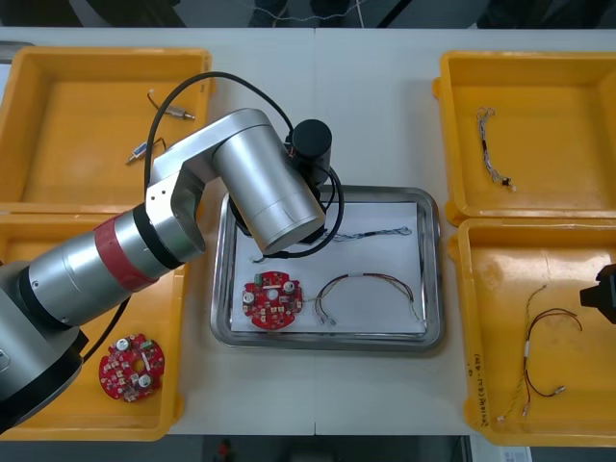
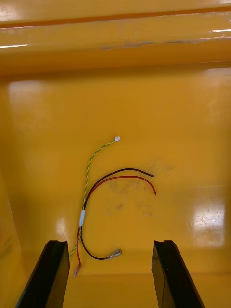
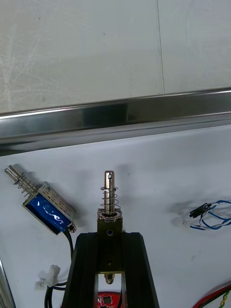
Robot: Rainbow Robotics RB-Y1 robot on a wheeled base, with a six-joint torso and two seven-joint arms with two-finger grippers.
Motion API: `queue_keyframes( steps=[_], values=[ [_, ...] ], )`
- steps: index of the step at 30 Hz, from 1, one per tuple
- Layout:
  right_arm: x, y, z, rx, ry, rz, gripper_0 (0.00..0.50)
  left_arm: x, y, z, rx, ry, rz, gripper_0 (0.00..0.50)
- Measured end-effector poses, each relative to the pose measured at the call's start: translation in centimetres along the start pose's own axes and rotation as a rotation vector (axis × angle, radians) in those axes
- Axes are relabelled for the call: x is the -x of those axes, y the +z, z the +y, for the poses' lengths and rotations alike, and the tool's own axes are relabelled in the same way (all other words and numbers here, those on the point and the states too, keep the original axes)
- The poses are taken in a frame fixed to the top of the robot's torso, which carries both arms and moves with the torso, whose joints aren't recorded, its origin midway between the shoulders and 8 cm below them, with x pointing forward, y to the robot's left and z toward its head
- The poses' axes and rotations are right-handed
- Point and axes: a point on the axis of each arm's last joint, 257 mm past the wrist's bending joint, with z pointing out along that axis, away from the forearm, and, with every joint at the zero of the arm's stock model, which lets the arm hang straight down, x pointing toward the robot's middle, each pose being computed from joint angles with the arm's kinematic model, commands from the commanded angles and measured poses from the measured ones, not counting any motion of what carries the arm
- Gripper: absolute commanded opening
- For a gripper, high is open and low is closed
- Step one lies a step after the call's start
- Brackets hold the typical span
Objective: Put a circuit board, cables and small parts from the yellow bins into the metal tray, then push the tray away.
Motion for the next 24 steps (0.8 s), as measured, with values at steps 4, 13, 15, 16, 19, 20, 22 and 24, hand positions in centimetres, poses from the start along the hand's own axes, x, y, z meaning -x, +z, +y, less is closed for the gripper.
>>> queue_keyframes(
  steps=[4,13,15,16,19,20,22,24],
  values=[
    [0.03,-0.07,-0.05,-0.001,-0.004,0.000,0.500,-0.03,0.02,-0.03,0.000,0.001,0.000,0.001],
    [0.11,-0.19,-0.27,-0.008,-0.008,0.000,0.500,-0.03,0.03,-0.03,0.000,0.001,0.000,0.500],
    [0.11,-0.20,-0.28,-0.008,-0.008,0.000,0.500,-0.03,0.03,-0.03,0.000,0.001,0.000,0.500],
    [0.11,-0.20,-0.28,-0.008,-0.008,0.000,0.500,-0.03,0.03,-0.03,0.000,0.001,0.000,0.500],
    [0.12,-0.21,-0.30,-0.009,-0.008,0.000,0.500,-0.03,0.03,-0.03,0.000,0.000,0.000,0.500],
    [0.12,-0.21,-0.32,-0.009,-0.009,0.000,0.500,-0.03,0.03,-0.03,0.000,0.000,0.000,0.500],
    [0.13,-0.23,-0.34,-0.010,-0.009,-0.001,0.500,-0.03,0.03,-0.03,0.000,0.000,0.000,0.500],
    [0.13,-0.23,-0.34,-0.010,-0.009,-0.001,0.500,-0.03,0.03,-0.03,0.000,0.000,0.000,0.500]
  ],
)
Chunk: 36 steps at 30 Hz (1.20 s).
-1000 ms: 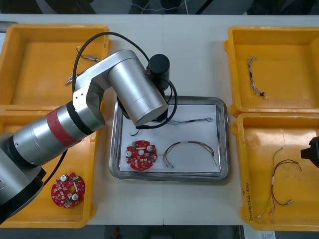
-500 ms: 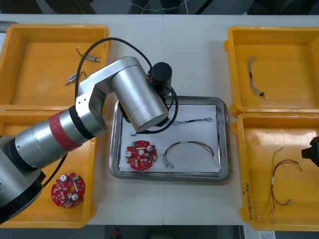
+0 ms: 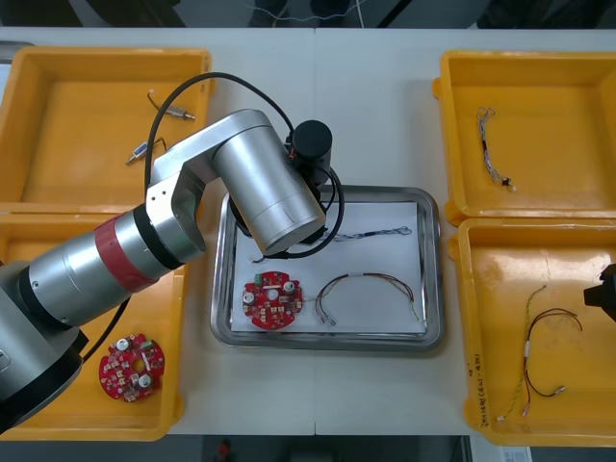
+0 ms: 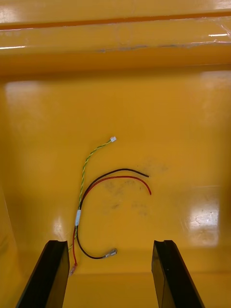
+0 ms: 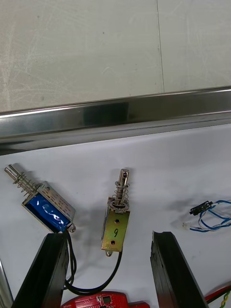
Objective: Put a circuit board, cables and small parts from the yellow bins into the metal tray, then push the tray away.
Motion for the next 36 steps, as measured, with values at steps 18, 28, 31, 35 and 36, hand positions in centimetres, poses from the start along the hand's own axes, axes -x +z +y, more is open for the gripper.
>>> queue_keyframes(
  steps=[18,28,31,35,36],
  values=[
    [0.1,-0.1,-0.2,-0.007,-0.005,-0.001,0.500,2.2,-6.8,3.1,-0.052,-0.095,0.027,0.500],
    [0.9,-0.8,0.8,-0.003,-0.077,-0.010,0.500,4.1,-12.1,9.0,-0.072,-0.211,0.048,0.500],
    [1.5,-0.9,2.1,0.010,-0.129,-0.016,0.500,4.6,-13.1,10.3,-0.090,-0.210,0.025,0.500],
    [2.5,-1.2,4.9,0.044,-0.212,-0.034,0.500,3.9,-13.4,12.6,-0.088,-0.126,0.010,0.500],
    [2.7,-1.3,5.6,0.054,-0.234,-0.038,0.500,3.6,-13.4,13.2,-0.083,-0.096,0.009,0.500]
  ],
)
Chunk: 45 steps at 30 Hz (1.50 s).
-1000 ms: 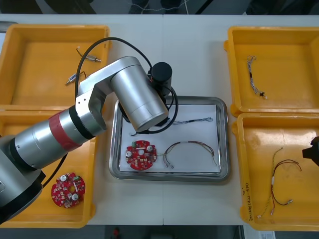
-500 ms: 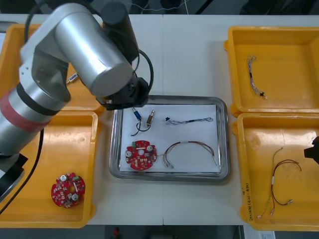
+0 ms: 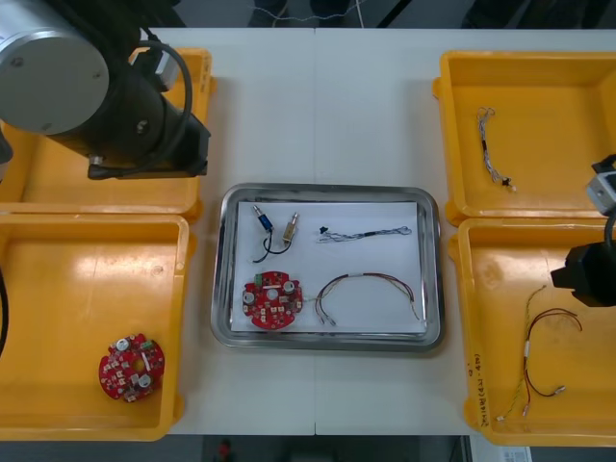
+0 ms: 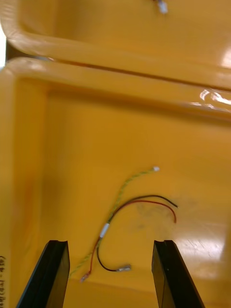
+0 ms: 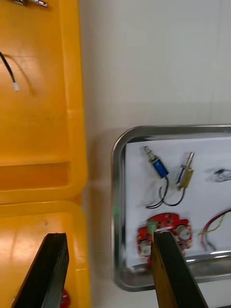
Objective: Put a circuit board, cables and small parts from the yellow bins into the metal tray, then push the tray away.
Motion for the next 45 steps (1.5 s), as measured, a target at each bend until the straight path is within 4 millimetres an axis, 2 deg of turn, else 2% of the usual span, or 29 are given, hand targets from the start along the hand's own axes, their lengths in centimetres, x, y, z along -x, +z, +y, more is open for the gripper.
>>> queue_keyframes(
  steps=[5,13,20,26,36,42,45],
  values=[
    [2.1,0.2,4.3,0.054,-0.135,-0.017,0.500,-1.6,-0.2,3.6,0.029,0.087,0.012,0.500],
    [3.9,0.4,12.0,0.128,-0.386,-0.019,0.500,-3.3,-1.3,9.1,0.058,-0.012,0.022,0.500],
    [3.2,0.7,17.0,0.166,-0.569,0.001,0.500,-5.1,-2.0,12.5,0.091,-0.003,0.032,0.500],
    [1.4,1.3,20.7,0.194,-0.715,0.035,0.500,-6.9,-2.8,14.9,0.105,0.071,0.043,0.500],
    [-1.1,2.3,24.9,0.178,-0.931,0.060,0.500,-9.1,-3.7,18.3,0.144,0.002,0.057,0.500],
    [-2.0,3.3,25.7,0.139,-1.019,0.071,0.500,-10.0,-3.8,19.5,0.157,-0.030,0.067,0.500],
    [-2.1,4.0,25.7,0.113,-1.138,0.062,0.500,-10.3,-3.8,19.7,0.160,-0.037,0.071,0.500]
  ],
)
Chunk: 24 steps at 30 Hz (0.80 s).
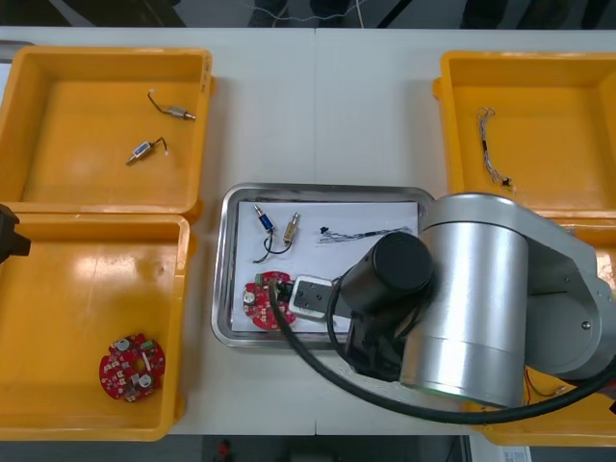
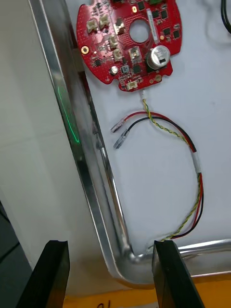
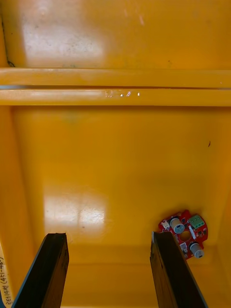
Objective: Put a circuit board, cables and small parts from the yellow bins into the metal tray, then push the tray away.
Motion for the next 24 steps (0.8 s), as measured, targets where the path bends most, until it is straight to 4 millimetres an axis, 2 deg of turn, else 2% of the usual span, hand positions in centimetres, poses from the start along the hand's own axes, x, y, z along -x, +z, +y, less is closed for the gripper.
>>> queue_keyframes(
  steps=[4,16,24],
  values=[
    [0.4,1.0,0.2,-0.006,-0.135,0.001,0.500,-0.1,0.0,0.0,0.000,0.000,0.001,0.500],
    [1.1,4.8,1.5,0.028,-0.146,0.016,0.500,-0.1,0.0,0.0,0.000,0.000,0.001,0.500],
    [2.3,6.3,2.6,0.026,-0.164,0.010,0.500,-0.1,0.0,0.0,0.000,0.001,0.001,0.500]
  ],
)
